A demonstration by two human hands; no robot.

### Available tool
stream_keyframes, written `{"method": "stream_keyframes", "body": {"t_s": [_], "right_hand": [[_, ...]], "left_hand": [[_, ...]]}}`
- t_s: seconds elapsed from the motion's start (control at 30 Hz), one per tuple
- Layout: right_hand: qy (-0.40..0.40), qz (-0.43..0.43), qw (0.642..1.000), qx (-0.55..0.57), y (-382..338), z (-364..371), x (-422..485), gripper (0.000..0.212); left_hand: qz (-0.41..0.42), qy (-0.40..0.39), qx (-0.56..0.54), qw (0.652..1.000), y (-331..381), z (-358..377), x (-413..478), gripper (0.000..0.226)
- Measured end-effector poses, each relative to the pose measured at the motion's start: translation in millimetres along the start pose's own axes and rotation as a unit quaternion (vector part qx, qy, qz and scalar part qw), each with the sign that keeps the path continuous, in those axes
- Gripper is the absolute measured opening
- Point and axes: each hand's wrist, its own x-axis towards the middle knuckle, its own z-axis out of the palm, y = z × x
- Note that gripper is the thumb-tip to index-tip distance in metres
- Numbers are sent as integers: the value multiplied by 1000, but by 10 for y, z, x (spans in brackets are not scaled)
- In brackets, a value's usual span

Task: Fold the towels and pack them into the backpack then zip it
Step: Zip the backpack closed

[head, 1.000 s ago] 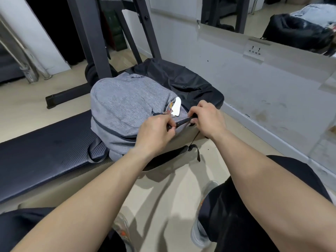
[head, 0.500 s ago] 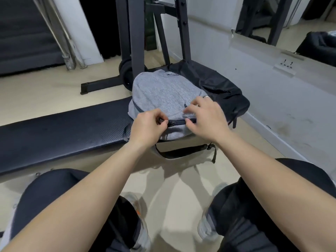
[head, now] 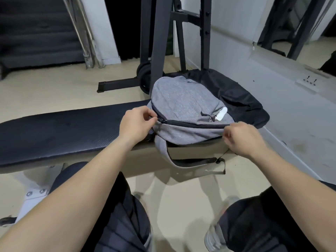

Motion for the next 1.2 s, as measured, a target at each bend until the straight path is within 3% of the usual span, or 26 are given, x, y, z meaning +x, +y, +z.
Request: {"method": "stream_keyframes", "body": {"t_s": [0.13,0.33,0.57,0.7,0.8,0.97,1.03,1.2], "right_hand": [[90,-98,988,77,-609,-97,195,20],[96,-166,979,63,-1265,-91,539,19],[98,-157,983,15,-1059,-63,539,10],[4,-111,993,-38,-834,-203,463,9],[-82,-89,990,-73,-892,-368,475,21],[-9,-117,993,-7,-1463,-431,777,33],[-20,-118,993,-17,-1660,-355,894,36],[-16,-121,993,2,-1668,-251,961,21]], "left_hand": [[9,-12,-47,999,110,82,34,11],[32,-10,-50,998,89,50,39,7],[10,8,-27,1000,-160,-57,184,5],[-15,0,-23,1000,-260,-75,328,5],[-1,-5,-27,1000,-176,11,357,6],[5,0,-85,996,-155,29,395,11],[11,-5,-91,996,-186,-7,412,13],[16,-21,-78,997,-344,-52,546,15]]}}
